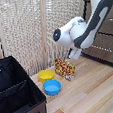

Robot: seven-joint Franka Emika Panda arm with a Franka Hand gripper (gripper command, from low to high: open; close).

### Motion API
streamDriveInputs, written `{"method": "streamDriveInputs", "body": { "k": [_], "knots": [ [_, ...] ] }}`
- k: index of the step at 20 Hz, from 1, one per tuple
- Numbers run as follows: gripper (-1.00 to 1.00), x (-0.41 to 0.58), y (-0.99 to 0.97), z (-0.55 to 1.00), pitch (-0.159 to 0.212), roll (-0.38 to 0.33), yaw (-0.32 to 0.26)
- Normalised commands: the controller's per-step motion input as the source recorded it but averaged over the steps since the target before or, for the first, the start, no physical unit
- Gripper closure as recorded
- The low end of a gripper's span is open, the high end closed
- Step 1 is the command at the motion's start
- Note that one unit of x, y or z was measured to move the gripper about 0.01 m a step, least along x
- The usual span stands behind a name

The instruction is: Move your gripper towards the bottom drawer handle. Grasp the handle gently with your gripper. Apply gentle outward force to slide the bottom drawer open.

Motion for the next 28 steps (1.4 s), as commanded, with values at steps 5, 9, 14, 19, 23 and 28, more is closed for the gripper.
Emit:
{"method": "streamDriveInputs", "body": {
  "k": [5, 9, 14, 19, 23, 28],
  "knots": [
    [-1.0, 0.163, -0.51, -0.03, 0.047, -0.08, 0.0],
    [-1.0, 0.139, -0.39, -0.08, 0.016, -0.249, 0.0],
    [-1.0, 0.131, -0.36, -0.02, 0.002, -0.329, -0.003],
    [-1.0, 0.191, -0.32, -0.03, 0.041, -0.352, -0.036],
    [-1.0, 0.179, -0.22, -0.14, 0.088, -0.2, -0.006],
    [-1.0, 0.067, -0.28, -0.24, 0.028, -0.027, 0.087]
  ]
}}
